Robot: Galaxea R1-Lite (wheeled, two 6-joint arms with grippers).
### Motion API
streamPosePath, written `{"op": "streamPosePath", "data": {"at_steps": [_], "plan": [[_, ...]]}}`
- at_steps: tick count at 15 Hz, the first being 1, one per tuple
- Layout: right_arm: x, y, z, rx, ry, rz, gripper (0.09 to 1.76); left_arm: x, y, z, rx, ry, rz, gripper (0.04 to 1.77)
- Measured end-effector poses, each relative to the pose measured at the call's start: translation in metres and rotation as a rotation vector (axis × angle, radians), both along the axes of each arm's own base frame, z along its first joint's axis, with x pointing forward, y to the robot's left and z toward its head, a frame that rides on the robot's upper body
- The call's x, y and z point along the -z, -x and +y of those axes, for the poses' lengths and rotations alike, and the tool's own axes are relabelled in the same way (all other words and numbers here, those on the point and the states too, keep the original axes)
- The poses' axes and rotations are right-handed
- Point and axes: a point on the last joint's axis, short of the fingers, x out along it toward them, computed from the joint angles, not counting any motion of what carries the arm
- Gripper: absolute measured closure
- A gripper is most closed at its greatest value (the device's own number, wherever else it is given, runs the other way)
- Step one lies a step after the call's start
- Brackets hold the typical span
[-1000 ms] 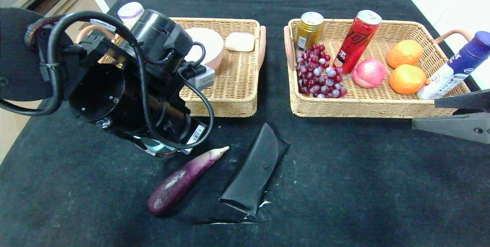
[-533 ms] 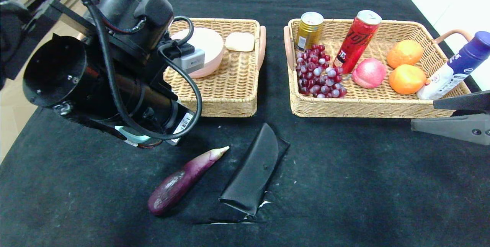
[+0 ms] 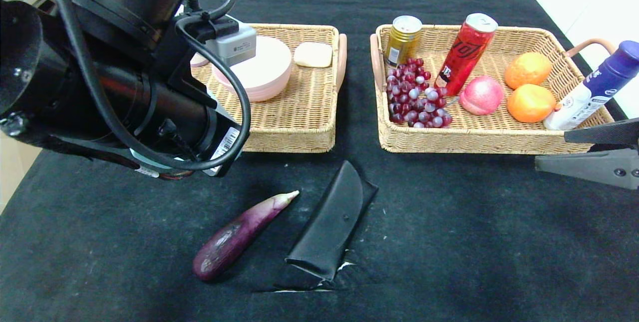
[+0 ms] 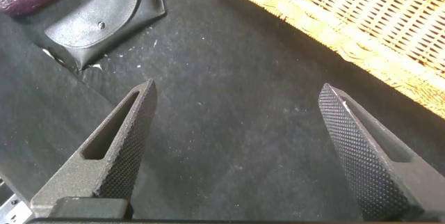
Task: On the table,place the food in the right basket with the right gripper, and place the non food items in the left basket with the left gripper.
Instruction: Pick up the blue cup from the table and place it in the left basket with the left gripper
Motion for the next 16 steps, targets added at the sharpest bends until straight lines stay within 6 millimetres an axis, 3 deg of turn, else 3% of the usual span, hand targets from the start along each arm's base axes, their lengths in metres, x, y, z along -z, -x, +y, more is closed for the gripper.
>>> {"op": "streamPosePath", "data": {"at_steps": [5, 9, 16], "plan": [[0.000, 0.000, -0.001, 0.003, 0.000, 0.000, 0.15, -0.018, -0.007, 0.007, -0.034, 0.063, -0.079, 1.62], [0.001, -0.001, 0.000, 0.003, 0.001, 0.003, 0.15, -0.034, -0.024, 0.016, -0.074, 0.157, -0.209, 1.62], [0.001, -0.002, -0.001, 0.005, 0.002, 0.004, 0.15, -0.043, -0.056, 0.044, -0.101, 0.275, -0.318, 1.62]]}}
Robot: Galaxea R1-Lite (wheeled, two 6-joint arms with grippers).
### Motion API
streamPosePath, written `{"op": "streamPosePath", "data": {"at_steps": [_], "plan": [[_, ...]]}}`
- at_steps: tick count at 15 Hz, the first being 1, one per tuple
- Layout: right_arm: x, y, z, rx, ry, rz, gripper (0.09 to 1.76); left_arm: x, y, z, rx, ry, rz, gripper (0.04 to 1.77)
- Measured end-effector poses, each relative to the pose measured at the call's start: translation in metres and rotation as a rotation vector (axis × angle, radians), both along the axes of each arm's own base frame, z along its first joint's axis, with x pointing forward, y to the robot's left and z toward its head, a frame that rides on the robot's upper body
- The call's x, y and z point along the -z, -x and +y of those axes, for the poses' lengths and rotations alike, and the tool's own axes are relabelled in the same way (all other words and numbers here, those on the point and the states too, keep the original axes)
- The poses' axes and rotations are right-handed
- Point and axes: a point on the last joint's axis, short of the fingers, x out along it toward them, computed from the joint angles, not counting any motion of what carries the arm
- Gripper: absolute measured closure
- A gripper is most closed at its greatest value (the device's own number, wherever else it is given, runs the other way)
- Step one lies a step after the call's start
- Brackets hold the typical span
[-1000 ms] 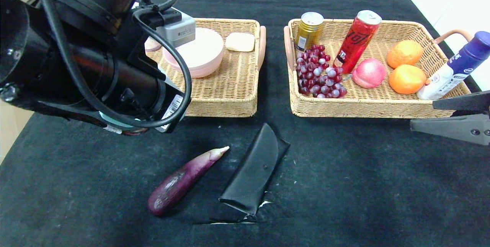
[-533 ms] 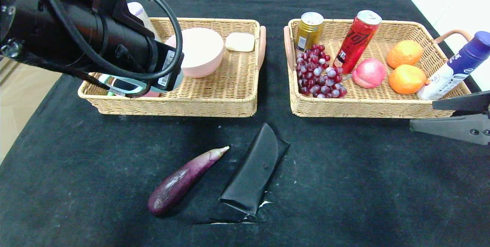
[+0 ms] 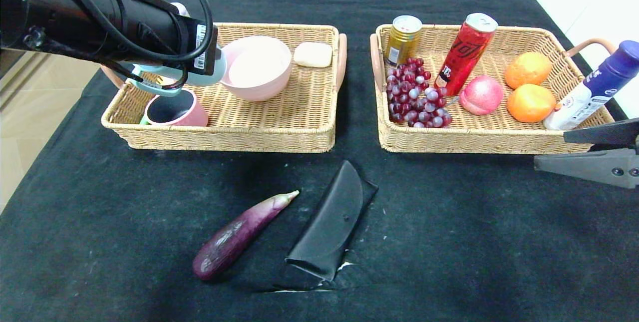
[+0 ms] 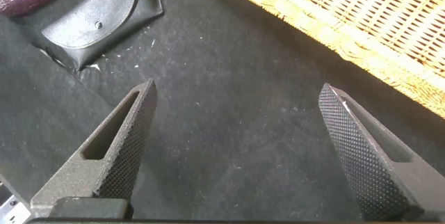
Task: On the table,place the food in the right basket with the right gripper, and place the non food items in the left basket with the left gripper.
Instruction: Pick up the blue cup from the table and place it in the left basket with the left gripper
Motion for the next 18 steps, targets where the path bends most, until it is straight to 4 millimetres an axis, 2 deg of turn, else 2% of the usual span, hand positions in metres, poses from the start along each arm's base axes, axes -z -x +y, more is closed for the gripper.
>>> {"op": "streamPosePath", "data": {"at_steps": [10, 18], "plan": [[0.000, 0.000, 0.000, 0.004, 0.000, -0.002, 0.15, 0.008, -0.051, 0.034, -0.092, 0.069, -0.105, 1.62], [0.000, 0.000, 0.000, 0.004, 0.001, 0.000, 0.15, 0.011, -0.074, 0.047, -0.124, 0.134, -0.193, 1.62]]}}
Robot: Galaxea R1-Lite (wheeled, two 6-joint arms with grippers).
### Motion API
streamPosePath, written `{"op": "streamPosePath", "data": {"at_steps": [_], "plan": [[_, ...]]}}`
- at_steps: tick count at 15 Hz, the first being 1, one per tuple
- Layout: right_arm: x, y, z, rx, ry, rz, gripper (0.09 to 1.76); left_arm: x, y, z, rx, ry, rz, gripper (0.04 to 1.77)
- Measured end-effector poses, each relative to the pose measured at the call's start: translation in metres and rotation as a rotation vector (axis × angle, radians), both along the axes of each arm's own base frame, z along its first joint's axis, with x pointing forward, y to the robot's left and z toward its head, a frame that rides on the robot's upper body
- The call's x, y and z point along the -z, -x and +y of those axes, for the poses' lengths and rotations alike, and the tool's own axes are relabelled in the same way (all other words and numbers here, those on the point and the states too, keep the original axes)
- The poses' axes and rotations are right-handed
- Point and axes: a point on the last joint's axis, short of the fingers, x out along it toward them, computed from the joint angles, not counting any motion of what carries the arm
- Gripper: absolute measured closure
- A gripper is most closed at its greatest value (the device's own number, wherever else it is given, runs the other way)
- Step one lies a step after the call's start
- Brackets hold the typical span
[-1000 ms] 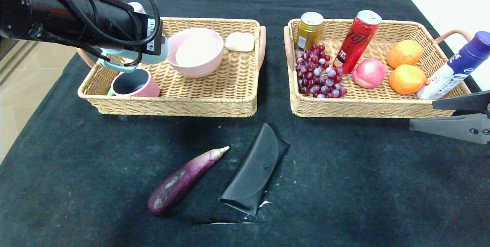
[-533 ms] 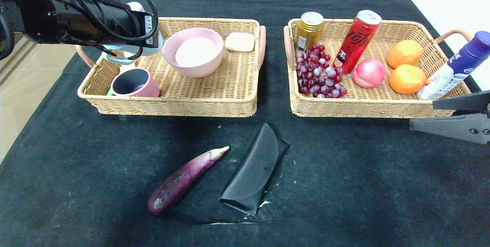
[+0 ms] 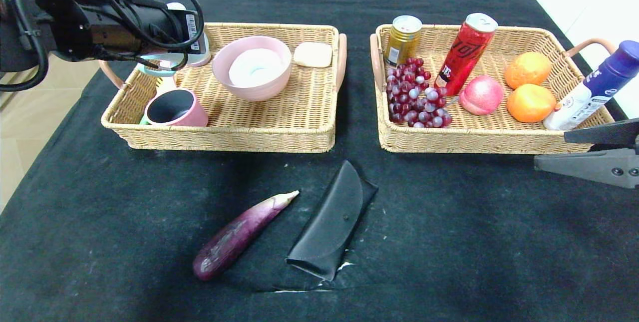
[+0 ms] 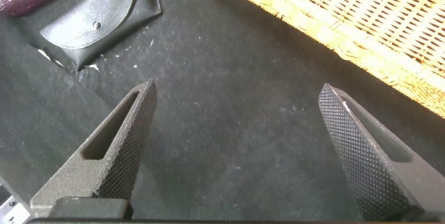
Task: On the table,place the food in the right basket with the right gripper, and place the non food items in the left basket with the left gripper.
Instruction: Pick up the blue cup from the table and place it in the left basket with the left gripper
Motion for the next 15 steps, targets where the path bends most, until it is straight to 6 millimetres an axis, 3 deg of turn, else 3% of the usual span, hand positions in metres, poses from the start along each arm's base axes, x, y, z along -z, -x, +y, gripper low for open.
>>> {"op": "streamPosePath", "data": {"at_steps": [5, 6, 10, 15], "plan": [[0.0001, -0.0001, 0.0000, 0.000, 0.000, 0.000, 0.14, 0.0028, -0.0071, 0.0055, 0.012, 0.000, -0.007, 1.62], [0.0001, -0.0001, 0.0000, 0.000, 0.000, 0.000, 0.14, 0.0031, -0.0080, 0.0068, 0.009, -0.001, -0.006, 1.54], [-0.0001, 0.0001, 0.0000, 0.000, -0.001, 0.000, 0.14, 0.0037, -0.0091, 0.0093, 0.024, 0.001, -0.004, 0.96], [-0.0001, 0.0001, 0.0000, 0.000, -0.001, 0.000, 0.14, 0.0042, -0.0095, 0.0106, 0.024, -0.002, -0.002, 0.55]]}}
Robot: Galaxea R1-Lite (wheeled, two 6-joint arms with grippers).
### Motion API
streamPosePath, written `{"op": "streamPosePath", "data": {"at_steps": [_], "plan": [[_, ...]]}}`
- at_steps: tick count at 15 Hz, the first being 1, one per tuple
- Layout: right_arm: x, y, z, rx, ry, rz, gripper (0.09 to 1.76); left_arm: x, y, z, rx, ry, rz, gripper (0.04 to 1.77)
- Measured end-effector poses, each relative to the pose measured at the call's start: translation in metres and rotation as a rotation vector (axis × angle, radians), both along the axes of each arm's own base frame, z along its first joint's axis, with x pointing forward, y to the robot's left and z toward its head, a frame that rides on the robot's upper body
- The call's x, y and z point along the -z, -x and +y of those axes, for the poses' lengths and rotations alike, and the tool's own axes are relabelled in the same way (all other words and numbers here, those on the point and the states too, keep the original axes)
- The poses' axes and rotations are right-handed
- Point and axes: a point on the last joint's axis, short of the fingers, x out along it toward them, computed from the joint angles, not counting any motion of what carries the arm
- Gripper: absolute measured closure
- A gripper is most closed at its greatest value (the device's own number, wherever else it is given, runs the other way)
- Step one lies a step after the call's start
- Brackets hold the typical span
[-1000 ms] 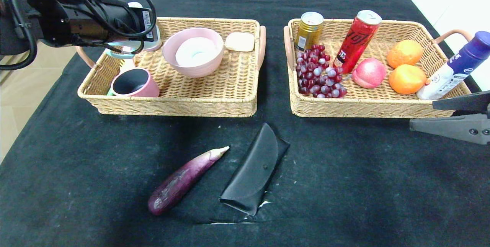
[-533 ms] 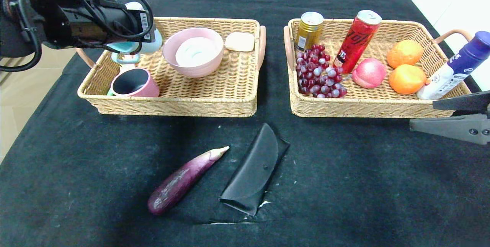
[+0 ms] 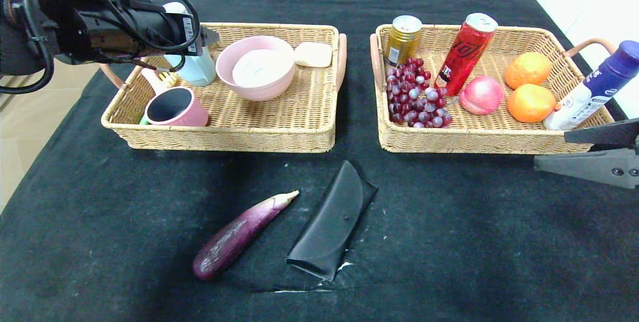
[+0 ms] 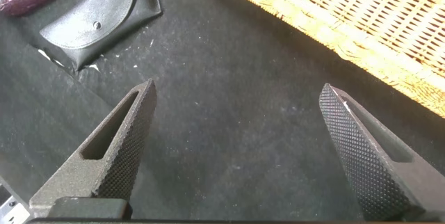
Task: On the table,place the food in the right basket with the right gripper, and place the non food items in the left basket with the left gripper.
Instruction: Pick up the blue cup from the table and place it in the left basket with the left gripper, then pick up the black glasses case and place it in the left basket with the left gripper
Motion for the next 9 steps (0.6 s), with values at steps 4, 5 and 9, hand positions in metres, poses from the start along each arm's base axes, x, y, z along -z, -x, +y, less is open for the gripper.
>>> {"op": "streamPosePath", "data": {"at_steps": [4, 5, 9], "plan": [[0.000, 0.000, 0.000, 0.000, 0.000, 0.001, 0.14, 0.000, 0.001, 0.000, 0.000, -0.006, 0.007, 0.37], [0.000, 0.000, 0.000, 0.000, 0.000, 0.000, 0.14, -0.001, 0.003, 0.000, 0.002, -0.008, 0.007, 0.34], [0.000, 0.000, 0.000, 0.000, 0.000, 0.000, 0.14, -0.001, 0.014, -0.011, 0.037, -0.025, 0.012, 0.25]]}}
